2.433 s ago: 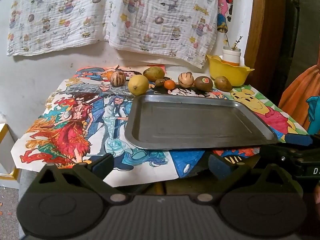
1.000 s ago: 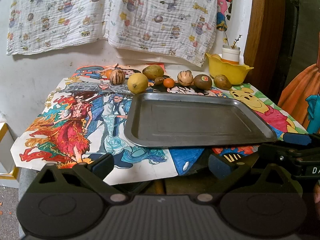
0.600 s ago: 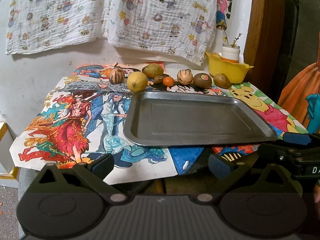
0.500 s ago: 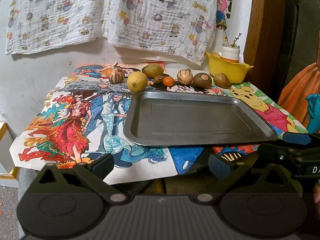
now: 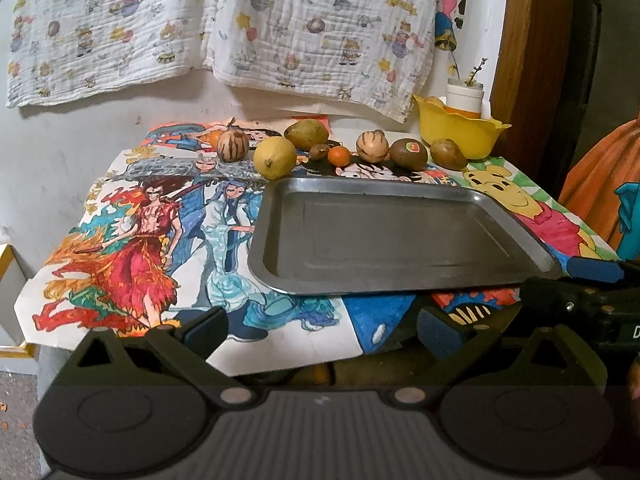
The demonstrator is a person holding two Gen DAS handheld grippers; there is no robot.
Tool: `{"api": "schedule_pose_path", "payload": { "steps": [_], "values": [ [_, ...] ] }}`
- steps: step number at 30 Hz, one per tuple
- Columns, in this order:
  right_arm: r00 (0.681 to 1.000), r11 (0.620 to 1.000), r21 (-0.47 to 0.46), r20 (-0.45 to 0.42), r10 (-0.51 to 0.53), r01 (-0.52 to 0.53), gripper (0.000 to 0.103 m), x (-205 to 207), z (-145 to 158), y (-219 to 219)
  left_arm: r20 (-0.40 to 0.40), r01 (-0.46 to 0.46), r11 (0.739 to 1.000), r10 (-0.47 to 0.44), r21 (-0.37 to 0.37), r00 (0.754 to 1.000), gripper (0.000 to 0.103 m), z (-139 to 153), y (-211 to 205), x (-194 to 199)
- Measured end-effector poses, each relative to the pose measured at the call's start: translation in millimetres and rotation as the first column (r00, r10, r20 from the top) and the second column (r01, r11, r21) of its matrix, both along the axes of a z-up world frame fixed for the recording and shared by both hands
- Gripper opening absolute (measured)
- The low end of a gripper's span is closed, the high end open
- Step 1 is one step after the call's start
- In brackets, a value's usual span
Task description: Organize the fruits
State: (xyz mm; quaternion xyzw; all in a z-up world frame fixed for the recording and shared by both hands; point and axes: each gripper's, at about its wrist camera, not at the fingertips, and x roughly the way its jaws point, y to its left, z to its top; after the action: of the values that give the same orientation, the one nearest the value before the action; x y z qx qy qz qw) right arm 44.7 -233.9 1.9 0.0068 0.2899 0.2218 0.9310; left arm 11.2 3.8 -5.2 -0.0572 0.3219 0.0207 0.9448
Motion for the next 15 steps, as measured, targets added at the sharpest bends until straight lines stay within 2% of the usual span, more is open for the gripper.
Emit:
{"api": "schedule_pose_path", "payload": {
  "steps": [9,15],
  "values": [
    [0.998,0.998,-0.001,0.023,0.064,-0.064,0.103,24,11,14,-0.001,-0.035,0.999,0.035,0.005,0.999,0.103,13,21,19],
    [0.994,0.993,-0.043,-0.013,0.112,-0.113,0.103,61,21,38,-0.009,-0.065,0.998,0.065,0.024,0.998,0.103,25,42,47]
  ]
}}
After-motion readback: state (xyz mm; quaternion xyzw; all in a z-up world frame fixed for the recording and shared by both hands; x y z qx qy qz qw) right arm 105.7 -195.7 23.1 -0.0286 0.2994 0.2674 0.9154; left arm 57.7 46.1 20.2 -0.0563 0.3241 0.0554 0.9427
